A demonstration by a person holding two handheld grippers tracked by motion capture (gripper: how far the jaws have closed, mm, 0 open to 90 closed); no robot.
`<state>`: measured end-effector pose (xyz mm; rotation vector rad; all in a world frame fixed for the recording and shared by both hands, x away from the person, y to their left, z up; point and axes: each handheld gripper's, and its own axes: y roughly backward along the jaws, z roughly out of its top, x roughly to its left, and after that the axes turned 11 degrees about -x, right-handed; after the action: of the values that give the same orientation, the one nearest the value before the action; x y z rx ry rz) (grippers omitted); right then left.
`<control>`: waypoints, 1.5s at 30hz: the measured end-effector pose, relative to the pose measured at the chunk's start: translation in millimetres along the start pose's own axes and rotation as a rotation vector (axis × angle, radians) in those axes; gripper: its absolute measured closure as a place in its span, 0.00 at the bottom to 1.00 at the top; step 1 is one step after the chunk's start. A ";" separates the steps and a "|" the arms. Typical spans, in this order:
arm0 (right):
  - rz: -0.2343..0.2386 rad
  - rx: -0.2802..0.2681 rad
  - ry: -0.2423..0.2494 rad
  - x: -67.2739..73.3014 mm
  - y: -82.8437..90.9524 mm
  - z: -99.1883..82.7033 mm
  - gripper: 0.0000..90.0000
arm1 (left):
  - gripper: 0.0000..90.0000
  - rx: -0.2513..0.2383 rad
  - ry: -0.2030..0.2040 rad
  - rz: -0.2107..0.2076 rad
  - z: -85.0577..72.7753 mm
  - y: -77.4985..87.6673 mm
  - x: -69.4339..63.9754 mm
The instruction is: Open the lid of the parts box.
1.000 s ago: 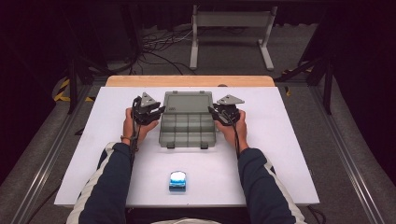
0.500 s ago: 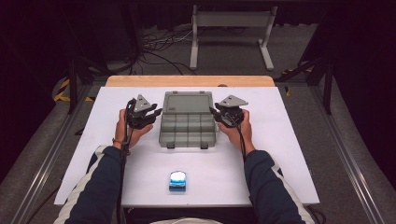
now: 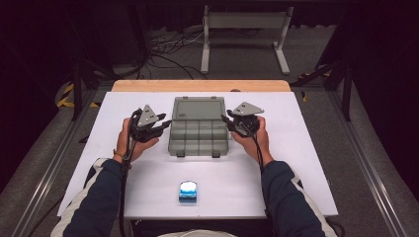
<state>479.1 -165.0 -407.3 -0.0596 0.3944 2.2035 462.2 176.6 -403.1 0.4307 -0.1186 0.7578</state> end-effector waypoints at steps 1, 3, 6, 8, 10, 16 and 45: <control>0.008 -0.004 -0.006 0.0 1.1 0.3 0.75 | 0.71 -0.005 -0.003 -0.007 0.0 1.0 -1.1; 0.017 -0.010 -0.016 0.7 3.2 0.5 0.75 | 0.70 -0.015 -0.013 -0.026 0.0 4.3 -4.5; 0.028 -0.011 -0.014 2.1 7.4 -0.5 0.76 | 0.69 -0.021 -0.016 -0.045 -0.1 6.9 -8.5; 0.031 -0.013 -0.015 2.1 8.4 -0.6 0.76 | 0.68 -0.019 -0.035 -0.055 0.3 8.7 -11.7; 0.040 -0.015 -0.017 2.2 10.9 -0.1 0.76 | 0.66 -0.015 -0.051 -0.071 0.9 10.3 -15.9; 0.052 -0.028 -0.015 1.7 19.5 1.3 0.74 | 0.65 -0.029 -0.074 -0.106 1.3 16.7 -26.3; 0.171 -0.085 0.061 22.9 70.2 6.1 0.52 | 0.21 -0.125 -0.054 -0.229 -10.1 41.4 -61.2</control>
<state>410.7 -185.7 -387.4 -0.1441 0.3496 2.3912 388.9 168.3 -414.1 0.3395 -0.1633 0.5104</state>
